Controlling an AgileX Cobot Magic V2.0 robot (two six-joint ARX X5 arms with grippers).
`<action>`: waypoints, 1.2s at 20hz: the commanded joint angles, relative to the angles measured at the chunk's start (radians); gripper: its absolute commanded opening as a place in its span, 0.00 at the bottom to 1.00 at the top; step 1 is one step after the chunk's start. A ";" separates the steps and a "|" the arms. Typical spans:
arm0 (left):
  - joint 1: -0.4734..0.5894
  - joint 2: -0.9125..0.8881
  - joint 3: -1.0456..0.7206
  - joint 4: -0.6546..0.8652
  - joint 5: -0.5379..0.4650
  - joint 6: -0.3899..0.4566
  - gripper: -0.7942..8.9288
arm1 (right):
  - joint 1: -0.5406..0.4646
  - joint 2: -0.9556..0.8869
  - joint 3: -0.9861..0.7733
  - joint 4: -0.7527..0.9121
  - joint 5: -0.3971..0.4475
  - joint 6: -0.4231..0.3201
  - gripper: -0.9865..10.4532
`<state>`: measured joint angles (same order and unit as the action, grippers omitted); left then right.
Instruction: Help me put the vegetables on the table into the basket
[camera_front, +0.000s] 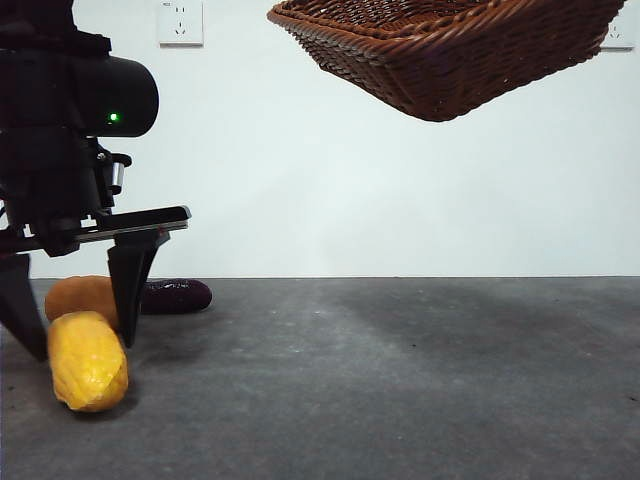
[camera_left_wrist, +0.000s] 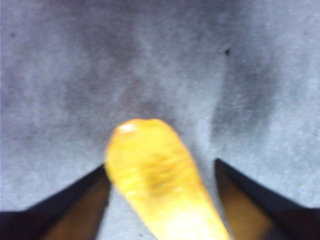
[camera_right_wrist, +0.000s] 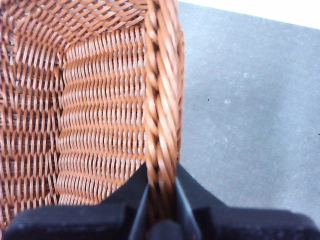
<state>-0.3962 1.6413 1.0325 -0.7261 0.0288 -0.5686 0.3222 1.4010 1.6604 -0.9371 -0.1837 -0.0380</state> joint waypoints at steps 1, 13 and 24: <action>-0.005 0.012 0.002 0.012 -0.003 -0.004 0.20 | 0.002 -0.012 0.000 0.015 -0.011 0.006 0.08; -0.003 -0.050 0.002 0.095 0.024 0.229 0.07 | 0.002 -0.011 -0.013 -0.046 -0.010 0.011 0.08; -0.038 -0.509 0.002 0.084 0.136 0.422 0.07 | 0.004 -0.011 -0.430 0.192 -0.050 0.179 0.08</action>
<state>-0.4328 1.1301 1.0325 -0.6415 0.1577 -0.1741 0.3225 1.3952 1.2324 -0.7570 -0.2218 0.0990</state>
